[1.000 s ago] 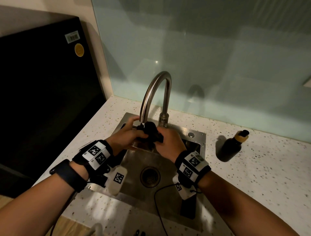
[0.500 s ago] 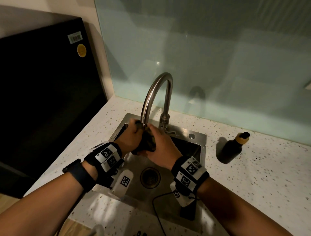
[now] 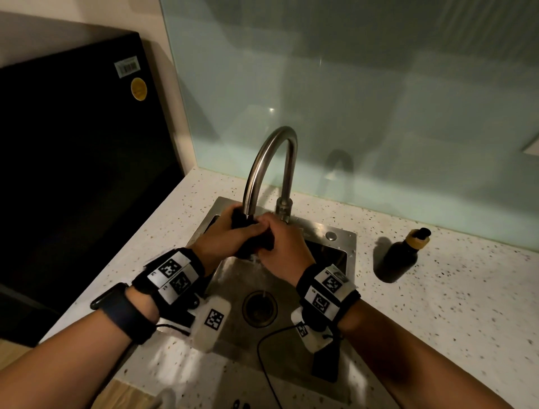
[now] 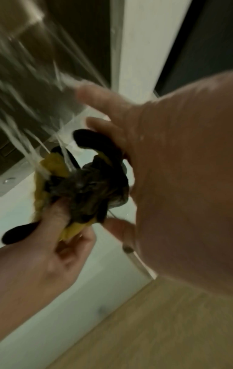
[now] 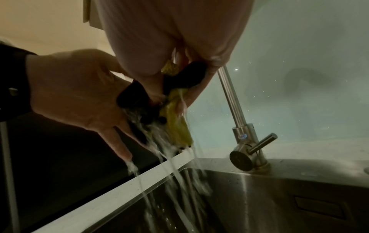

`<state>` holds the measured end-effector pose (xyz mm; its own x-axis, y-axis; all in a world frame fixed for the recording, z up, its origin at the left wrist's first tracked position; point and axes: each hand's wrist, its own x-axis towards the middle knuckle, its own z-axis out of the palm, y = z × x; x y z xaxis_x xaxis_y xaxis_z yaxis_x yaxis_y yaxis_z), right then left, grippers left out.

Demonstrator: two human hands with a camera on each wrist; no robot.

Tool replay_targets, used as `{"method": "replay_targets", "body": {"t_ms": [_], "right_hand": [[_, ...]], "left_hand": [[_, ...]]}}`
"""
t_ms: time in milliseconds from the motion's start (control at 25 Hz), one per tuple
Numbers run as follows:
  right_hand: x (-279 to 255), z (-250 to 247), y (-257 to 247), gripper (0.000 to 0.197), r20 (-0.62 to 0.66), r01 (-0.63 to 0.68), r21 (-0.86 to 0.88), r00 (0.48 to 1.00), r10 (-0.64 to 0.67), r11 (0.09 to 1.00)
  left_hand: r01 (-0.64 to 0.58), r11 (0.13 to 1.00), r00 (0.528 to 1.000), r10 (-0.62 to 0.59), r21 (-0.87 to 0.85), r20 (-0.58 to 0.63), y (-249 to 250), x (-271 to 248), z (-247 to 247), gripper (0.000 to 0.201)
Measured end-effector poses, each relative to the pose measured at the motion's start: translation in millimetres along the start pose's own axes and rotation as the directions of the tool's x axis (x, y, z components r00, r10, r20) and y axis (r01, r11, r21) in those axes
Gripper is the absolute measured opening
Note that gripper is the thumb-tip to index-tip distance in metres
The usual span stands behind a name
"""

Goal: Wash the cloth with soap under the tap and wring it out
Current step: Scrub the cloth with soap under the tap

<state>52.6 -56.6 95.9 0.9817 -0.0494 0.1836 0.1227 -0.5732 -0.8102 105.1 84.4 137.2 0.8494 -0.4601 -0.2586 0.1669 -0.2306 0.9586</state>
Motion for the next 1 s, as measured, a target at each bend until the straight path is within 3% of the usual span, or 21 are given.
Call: {"method": "replay_targets", "body": {"t_ms": [120,200,400,520,600,680,760,840,1000], "right_hand": [[-0.9,-0.6,2.8,0.080,0.133,-0.031,-0.020,0.991,0.033,0.999],[-1.7,-2.8,7.2,0.092,0.139,-0.036,-0.045,0.989,0.042,0.998],[-4.0,-3.5,7.7,0.082,0.198,-0.045,-0.033,0.979,0.051,0.998],[-6.3,-2.1,15.0,0.039,0.139,-0.007,-0.088,0.990,0.019,0.996],[-8.0,0.0,19.4,0.018,0.060,0.013,-0.115,0.998,-0.006,0.993],[-7.7,1.1,20.0,0.019,0.011,0.001,-0.124,1.000,0.000,0.992],[-5.6,2.0,20.1,0.018,0.015,-0.031,-0.110,0.999,0.033,0.993],[-5.3,4.0,19.6,0.030,0.028,-0.052,-0.096,0.998,0.055,0.994],[-7.6,4.4,16.0,0.055,0.102,-0.114,-0.023,0.988,0.115,0.993]], "left_hand": [[-0.025,0.999,0.998,0.027,0.034,-0.064,-14.5,8.7,-0.7,0.050],[-0.047,0.999,0.999,0.048,0.024,-0.024,-19.0,11.8,-0.2,0.052],[0.042,0.999,0.993,-0.043,0.010,0.110,-16.6,12.2,-0.8,0.060],[0.138,0.987,0.973,-0.150,0.083,0.177,-14.3,4.9,-4.6,0.058],[0.126,0.977,0.973,-0.156,0.171,0.172,-10.3,0.7,-3.2,0.064],[0.116,0.972,0.977,-0.149,0.205,0.153,-5.5,-1.8,-1.7,0.065],[0.183,0.975,0.967,-0.202,0.130,0.156,-3.3,-3.4,0.1,0.060],[0.195,0.979,0.969,-0.201,0.056,0.145,-6.4,-3.9,4.4,0.061],[0.105,0.994,0.991,-0.108,0.043,0.077,-17.8,-1.6,10.2,0.064]]}}
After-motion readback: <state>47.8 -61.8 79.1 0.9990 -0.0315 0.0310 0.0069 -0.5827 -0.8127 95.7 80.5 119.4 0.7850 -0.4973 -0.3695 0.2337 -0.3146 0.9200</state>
